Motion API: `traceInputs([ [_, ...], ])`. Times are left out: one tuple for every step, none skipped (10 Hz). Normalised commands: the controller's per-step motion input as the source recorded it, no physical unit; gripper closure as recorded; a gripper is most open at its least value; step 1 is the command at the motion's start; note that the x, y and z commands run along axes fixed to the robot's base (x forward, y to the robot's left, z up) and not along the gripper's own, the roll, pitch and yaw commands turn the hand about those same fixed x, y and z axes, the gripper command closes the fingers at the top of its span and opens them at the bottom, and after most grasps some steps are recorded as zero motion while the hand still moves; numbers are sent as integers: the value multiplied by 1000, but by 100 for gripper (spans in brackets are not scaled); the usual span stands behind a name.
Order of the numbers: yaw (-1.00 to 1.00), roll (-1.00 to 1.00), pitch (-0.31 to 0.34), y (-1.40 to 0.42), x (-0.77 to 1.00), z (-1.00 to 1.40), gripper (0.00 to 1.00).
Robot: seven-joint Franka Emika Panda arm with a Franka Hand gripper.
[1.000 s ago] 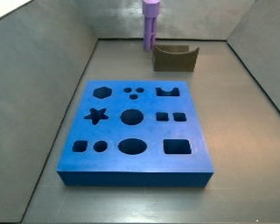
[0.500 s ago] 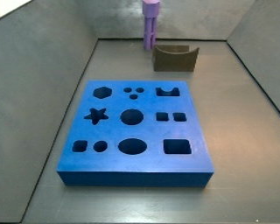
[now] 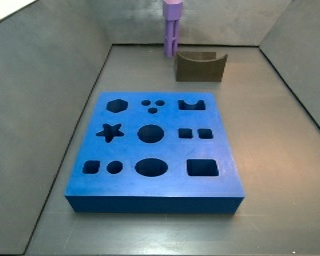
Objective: Pick up the 3 prong object. Move up. Move to above the board. Insert the 3 prong object.
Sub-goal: Pick up the 3 prong object.
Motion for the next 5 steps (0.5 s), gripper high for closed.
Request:
traceInputs([
  [537,0,0,203,403,0,0],
  [631,0,0,183,83,-34,0],
  [706,10,0,151,9,-11,0],
  [711,27,0,169,0,-14,0],
  [557,47,0,143,-69,-66,0],
])
